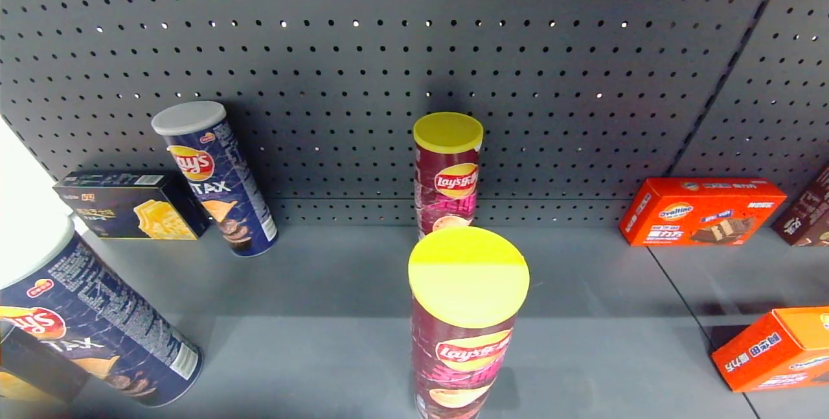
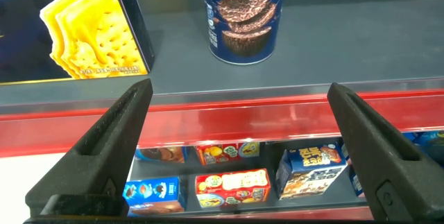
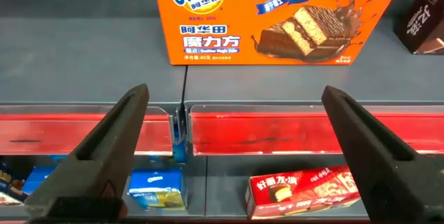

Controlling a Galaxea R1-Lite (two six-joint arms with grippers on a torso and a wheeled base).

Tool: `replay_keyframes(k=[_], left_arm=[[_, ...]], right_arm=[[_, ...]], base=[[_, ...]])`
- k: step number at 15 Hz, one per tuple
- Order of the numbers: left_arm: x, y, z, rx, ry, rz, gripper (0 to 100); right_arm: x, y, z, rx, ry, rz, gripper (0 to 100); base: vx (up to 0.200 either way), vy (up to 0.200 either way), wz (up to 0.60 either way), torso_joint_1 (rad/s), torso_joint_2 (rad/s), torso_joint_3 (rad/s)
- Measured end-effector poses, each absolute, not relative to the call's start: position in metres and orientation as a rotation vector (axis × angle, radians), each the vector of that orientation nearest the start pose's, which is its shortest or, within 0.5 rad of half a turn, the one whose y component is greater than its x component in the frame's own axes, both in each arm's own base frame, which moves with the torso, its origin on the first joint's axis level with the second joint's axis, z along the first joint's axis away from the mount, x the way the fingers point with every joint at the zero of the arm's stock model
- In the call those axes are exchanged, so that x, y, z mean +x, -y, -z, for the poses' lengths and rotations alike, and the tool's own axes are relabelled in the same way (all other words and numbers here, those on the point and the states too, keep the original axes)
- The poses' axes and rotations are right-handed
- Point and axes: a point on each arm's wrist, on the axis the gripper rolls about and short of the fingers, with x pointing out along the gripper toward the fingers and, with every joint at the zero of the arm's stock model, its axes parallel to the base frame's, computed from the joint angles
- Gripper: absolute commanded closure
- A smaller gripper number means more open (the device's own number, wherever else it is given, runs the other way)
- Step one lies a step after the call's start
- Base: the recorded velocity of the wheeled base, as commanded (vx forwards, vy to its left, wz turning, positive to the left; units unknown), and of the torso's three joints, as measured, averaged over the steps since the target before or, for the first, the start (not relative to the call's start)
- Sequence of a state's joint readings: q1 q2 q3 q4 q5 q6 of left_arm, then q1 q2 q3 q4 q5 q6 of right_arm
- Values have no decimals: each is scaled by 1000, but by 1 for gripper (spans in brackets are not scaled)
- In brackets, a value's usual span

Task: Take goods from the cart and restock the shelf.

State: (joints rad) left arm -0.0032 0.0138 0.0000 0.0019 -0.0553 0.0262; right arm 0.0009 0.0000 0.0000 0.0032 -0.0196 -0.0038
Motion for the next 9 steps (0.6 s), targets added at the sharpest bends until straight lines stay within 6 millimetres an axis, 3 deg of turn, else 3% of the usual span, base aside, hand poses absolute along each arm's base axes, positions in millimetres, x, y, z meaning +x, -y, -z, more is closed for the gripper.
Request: replay_keyframes(k=[9], left_arm=[[-22,1,-76,25,-15,59,0]], right_arm=[[-23,0,-75,-11,-3,18,0]], base=[[0,0,0,0,0,0]])
